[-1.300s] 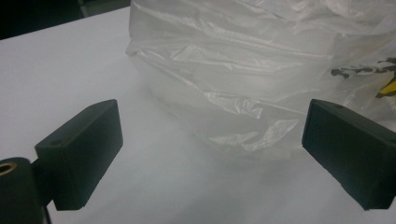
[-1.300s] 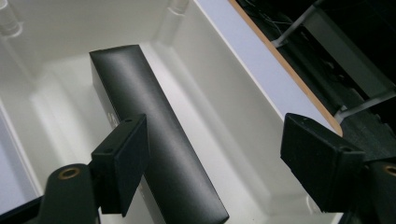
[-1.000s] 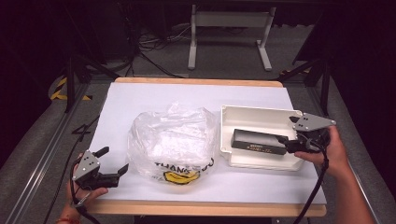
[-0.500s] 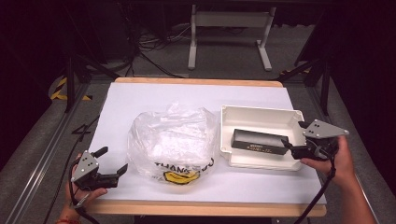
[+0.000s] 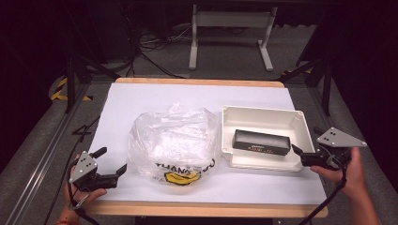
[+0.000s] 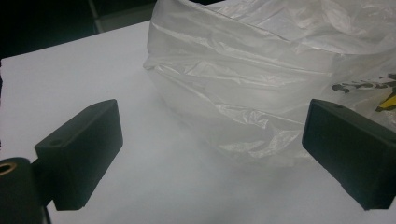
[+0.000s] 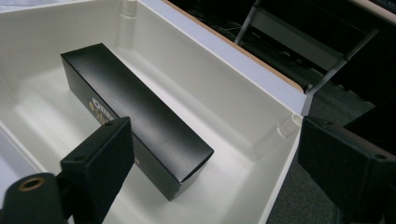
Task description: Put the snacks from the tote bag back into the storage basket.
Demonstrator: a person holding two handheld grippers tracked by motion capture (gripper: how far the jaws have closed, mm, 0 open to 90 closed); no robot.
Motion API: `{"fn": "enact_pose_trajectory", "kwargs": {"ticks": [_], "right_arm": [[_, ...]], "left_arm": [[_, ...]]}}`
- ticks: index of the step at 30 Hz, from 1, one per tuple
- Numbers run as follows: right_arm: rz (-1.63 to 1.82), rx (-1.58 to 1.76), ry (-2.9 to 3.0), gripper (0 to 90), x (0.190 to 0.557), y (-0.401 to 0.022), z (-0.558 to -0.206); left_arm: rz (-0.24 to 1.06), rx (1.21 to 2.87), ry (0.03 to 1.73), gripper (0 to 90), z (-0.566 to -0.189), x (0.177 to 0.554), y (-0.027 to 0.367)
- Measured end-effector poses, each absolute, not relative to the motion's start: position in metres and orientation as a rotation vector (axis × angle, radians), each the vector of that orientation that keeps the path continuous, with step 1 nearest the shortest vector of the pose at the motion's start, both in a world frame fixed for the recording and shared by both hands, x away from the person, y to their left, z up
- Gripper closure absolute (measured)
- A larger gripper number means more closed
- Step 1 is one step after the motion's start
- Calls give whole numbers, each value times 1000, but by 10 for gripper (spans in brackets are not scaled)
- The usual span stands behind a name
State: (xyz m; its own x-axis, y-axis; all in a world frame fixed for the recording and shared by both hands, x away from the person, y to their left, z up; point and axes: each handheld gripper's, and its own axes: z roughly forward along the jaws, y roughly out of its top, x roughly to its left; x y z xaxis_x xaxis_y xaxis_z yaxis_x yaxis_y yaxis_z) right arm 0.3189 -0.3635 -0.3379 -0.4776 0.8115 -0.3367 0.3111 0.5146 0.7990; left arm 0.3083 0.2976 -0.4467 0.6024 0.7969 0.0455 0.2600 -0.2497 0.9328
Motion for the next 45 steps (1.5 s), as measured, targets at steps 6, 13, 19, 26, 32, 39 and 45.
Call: {"fn": "enact_pose_trajectory", "kwargs": {"ticks": [6, 13, 19, 26, 32, 39, 45], "right_arm": [[886, 951, 1998, 106, 312, -371, -347], [889, 993, 1976, 93, 303, -379, -360], [904, 1024, 1966, 84, 298, -385, -368], [929, 1048, 1921, 68, 291, -388, -376], [935, 1068, 1906, 55, 288, -390, -388], [984, 1083, 1800, 55, 281, -391, -403], [1011, 1097, 1779, 53, 279, -391, -417]], "left_arm": [[648, 1801, 859, 59, -447, 309, 297], [650, 1799, 861, 59, -447, 308, 298], [648, 1800, 862, 59, -447, 309, 297], [654, 1798, 860, 59, -446, 308, 297], [651, 1798, 861, 59, -447, 308, 297], [645, 1803, 858, 59, -447, 309, 296], [646, 1803, 856, 59, -447, 310, 295]]}}
